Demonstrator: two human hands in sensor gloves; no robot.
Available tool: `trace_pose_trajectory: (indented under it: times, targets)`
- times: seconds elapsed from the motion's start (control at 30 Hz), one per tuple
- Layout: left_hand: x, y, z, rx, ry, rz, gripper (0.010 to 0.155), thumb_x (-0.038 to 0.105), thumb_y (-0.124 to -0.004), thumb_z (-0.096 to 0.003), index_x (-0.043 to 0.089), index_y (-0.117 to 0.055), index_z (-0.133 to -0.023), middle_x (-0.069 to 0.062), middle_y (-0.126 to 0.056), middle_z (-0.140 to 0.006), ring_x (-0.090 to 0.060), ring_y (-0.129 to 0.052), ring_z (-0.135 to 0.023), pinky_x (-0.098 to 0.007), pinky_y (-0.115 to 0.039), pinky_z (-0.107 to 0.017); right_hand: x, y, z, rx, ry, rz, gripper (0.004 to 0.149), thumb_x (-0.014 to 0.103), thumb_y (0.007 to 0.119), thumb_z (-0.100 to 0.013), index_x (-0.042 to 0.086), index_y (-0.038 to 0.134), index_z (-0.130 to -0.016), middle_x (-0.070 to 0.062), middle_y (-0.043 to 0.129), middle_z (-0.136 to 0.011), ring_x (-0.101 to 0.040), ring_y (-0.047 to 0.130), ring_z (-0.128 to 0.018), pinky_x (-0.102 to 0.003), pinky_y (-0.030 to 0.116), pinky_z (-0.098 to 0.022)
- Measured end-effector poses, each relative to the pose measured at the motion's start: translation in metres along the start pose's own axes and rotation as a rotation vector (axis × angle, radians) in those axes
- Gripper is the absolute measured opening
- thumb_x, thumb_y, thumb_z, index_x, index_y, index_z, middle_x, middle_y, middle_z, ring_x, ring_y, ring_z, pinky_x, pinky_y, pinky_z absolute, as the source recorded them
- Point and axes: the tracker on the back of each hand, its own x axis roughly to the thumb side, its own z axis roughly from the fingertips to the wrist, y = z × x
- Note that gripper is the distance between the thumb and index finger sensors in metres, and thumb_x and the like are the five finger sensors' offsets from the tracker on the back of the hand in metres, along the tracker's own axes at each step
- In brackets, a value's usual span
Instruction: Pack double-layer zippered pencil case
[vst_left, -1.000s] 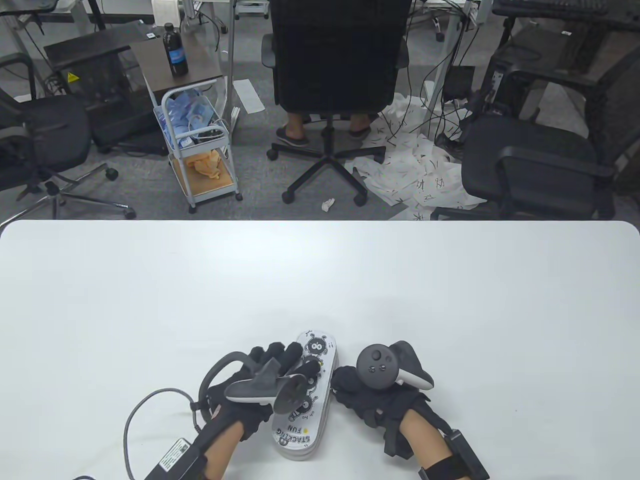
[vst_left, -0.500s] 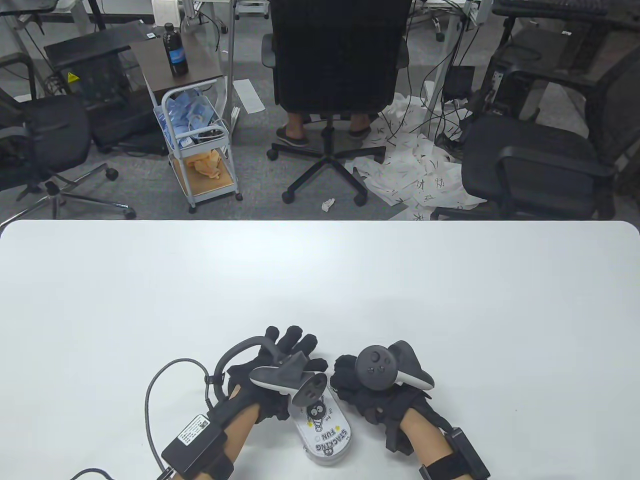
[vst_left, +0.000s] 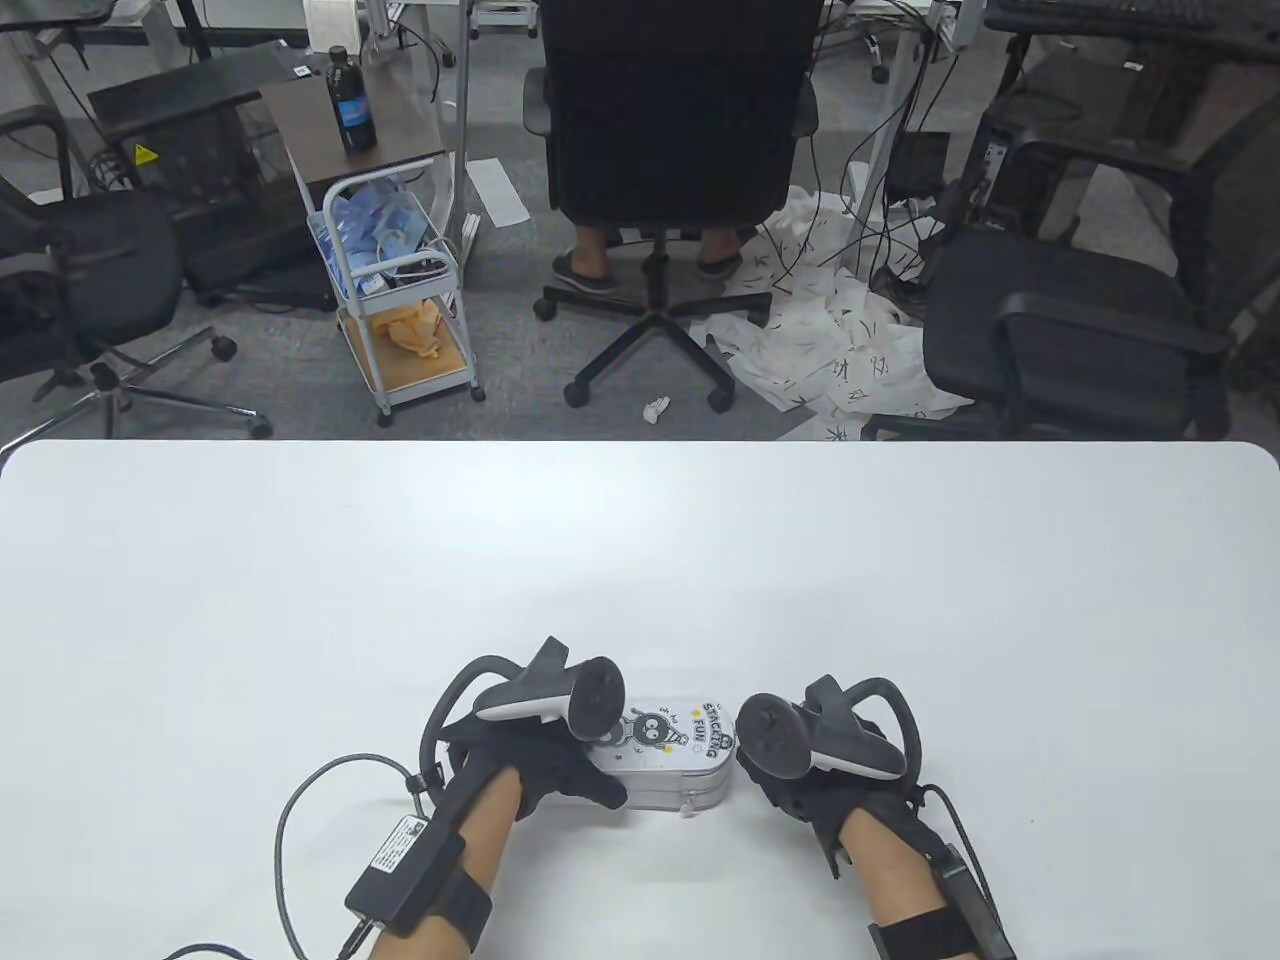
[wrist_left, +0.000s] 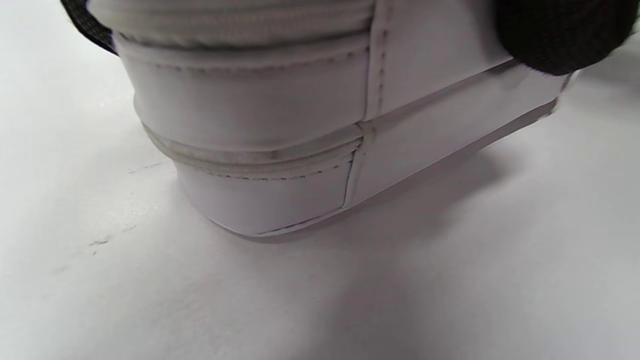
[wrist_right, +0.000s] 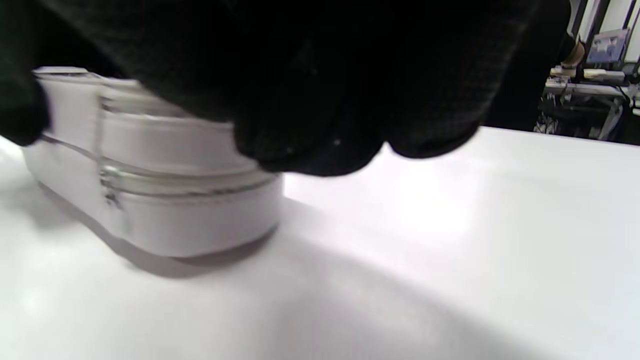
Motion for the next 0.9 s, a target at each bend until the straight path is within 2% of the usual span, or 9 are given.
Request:
trace_pose_trajectory:
  times: [0.17,0.3,0.33,0.37,0.43,0.6,0.7,0.8,0.9]
  targets:
    - [0.006,0.001,-0.003,-0.018,0.031,-0.030,0.118,0.081,-0.073,-0.0435,0.001,-0.030,-0.119,-0.032,-0.049,-0.111,-0.055,-0.066,-0.093,-0.075,-0.067,-0.067,0.014,0.000,0.000,-0.043,-0.055,-0.083,0.040,0.045,0.084,-0.045,0.008,0.091,-0.060,0.007,0.102,-0.040,-0.002,0.101,-0.023,-0.024,0.093,-0.024]
    - [0.009,-0.002,-0.002,0.006,0.009,-0.060,0.117,0.080,-0.073,-0.0439,-0.001,-0.033,-0.119,-0.033,-0.051,-0.109,-0.056,-0.067,-0.092,-0.074,-0.066,-0.068,0.033,0.002,-0.001,-0.081,-0.097,-0.040,0.040,0.048,0.084,-0.044,0.011,0.093,-0.054,0.012,0.103,-0.033,0.004,0.101,-0.016,-0.019,0.094,-0.020]
    - [0.010,-0.002,-0.003,-0.001,-0.003,-0.053,0.116,0.079,-0.073,-0.0440,-0.001,-0.033,-0.119,-0.033,-0.051,-0.109,-0.056,-0.067,-0.092,-0.075,-0.066,-0.068,0.041,0.004,-0.004,-0.081,-0.122,-0.160,0.040,0.046,0.084,-0.044,0.009,0.093,-0.055,0.011,0.103,-0.033,0.002,0.101,-0.016,-0.020,0.094,-0.020]
    - [0.012,-0.003,-0.002,-0.010,0.005,-0.057,0.116,0.078,-0.075,-0.0441,-0.001,-0.033,-0.119,-0.034,-0.049,-0.110,-0.057,-0.065,-0.093,-0.076,-0.064,-0.069,0.050,0.007,-0.005,-0.084,-0.105,-0.177,0.040,0.043,0.087,-0.043,0.004,0.094,-0.050,0.007,0.103,-0.029,-0.001,0.101,-0.012,-0.023,0.093,-0.017]
    - [0.012,-0.004,0.000,0.012,0.011,-0.107,0.116,0.079,-0.072,-0.0440,0.000,-0.032,-0.119,-0.033,-0.050,-0.110,-0.056,-0.066,-0.093,-0.075,-0.065,-0.068,0.060,0.003,-0.005,-0.135,-0.147,0.046,0.039,0.046,0.085,-0.042,0.009,0.094,-0.048,0.012,0.103,-0.028,0.003,0.101,-0.011,-0.019,0.094,-0.016]
    - [0.010,-0.009,0.007,0.047,0.003,-0.047,0.116,0.077,-0.071,-0.0464,-0.002,-0.028,-0.120,-0.034,-0.045,-0.113,-0.059,-0.062,-0.097,-0.078,-0.060,-0.069,0.063,0.001,0.000,-0.076,-0.103,0.049,0.039,0.046,0.083,-0.045,0.009,0.093,-0.056,0.010,0.103,-0.034,0.000,0.101,-0.018,-0.023,0.093,-0.021]
    - [0.007,-0.007,0.018,0.055,-0.010,-0.026,0.115,0.076,-0.068,-0.0483,0.001,-0.022,-0.122,-0.032,-0.038,-0.118,-0.059,-0.054,-0.103,-0.079,-0.057,-0.070,0.059,-0.007,0.003,-0.075,-0.086,0.075,0.041,0.049,0.079,-0.047,0.014,0.093,-0.063,0.009,0.105,-0.039,-0.002,0.103,-0.022,-0.024,0.094,-0.024]
    - [-0.004,-0.002,0.044,0.149,-0.087,0.110,0.112,0.074,-0.067,-0.0499,0.004,-0.018,-0.122,-0.030,-0.030,-0.122,-0.060,-0.040,-0.108,-0.080,-0.050,-0.071,0.047,-0.023,0.012,-0.167,-0.003,0.006,0.041,0.046,0.076,-0.049,0.016,0.089,-0.074,0.006,0.104,-0.050,-0.006,0.104,-0.032,-0.028,0.093,-0.031]
    - [-0.021,-0.002,0.076,0.341,-0.107,0.226,0.102,0.062,-0.072,-0.0538,0.007,-0.020,-0.122,-0.026,-0.026,-0.123,-0.059,-0.028,-0.108,-0.079,-0.037,-0.072,0.030,-0.042,0.028,-0.341,0.091,-0.043,0.041,0.043,0.074,-0.050,0.020,0.082,-0.084,0.004,0.100,-0.065,-0.012,0.103,-0.046,-0.033,0.090,-0.041]
